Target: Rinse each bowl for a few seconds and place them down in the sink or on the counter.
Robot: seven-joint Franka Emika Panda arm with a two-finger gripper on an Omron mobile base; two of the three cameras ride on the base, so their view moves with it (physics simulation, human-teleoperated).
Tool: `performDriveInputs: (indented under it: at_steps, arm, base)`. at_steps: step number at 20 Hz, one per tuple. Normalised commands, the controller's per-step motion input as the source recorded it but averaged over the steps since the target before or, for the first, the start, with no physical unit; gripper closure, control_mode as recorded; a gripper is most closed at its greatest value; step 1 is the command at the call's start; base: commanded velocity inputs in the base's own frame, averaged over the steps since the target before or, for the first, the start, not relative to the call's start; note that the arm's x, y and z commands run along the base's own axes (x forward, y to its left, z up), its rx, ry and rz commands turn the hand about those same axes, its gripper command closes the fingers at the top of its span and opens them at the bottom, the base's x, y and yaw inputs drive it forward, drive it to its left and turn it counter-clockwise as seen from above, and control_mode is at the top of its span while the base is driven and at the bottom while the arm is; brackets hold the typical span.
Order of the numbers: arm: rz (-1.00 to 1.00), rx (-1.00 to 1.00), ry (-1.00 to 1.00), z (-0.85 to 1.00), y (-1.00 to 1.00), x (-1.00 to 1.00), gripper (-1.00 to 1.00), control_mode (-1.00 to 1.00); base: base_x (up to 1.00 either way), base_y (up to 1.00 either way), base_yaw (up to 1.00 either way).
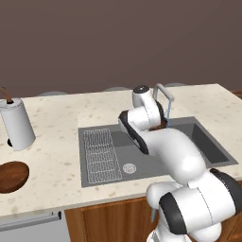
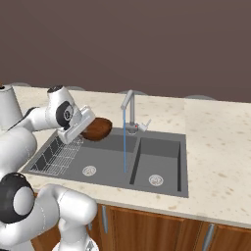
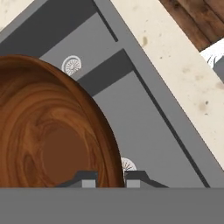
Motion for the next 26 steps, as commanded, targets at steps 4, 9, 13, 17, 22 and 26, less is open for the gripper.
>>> performDriveInputs:
  at_steps: [4, 9, 13, 17, 22, 26]
  arm:
    - [-0.12, 0.01, 0.01, -0.02, -0.28, 0.13, 1.00, -1.00]
    - [-0.11, 0.00, 0.00, -0.08, -0.23, 0.14, 1.00, -1.00]
    - [-0.10, 0.00, 0.01, -0.09, -0.25, 0.13, 1.00, -1.00]
    - [-0.08, 0.01, 0.01, -0.09, -0.22, 0.17, 1.00, -1.00]
    - [-0.06, 0.01, 0.00, -0.10, -0.11, 0.22, 1.00, -1.00]
    - [-0.04, 0.00, 0.00, -0.09, 0.00, 0.18, 1.00, -1.00]
  base:
    - [0.00, 0.00, 0.00]
    - [0.00, 0.00, 0.00]
    - [0.00, 0.00, 0.00]
    - [0.00, 0.00, 0.00]
    - [0.00, 0.00, 0.00]
    - [0.00, 0.00, 0.00]
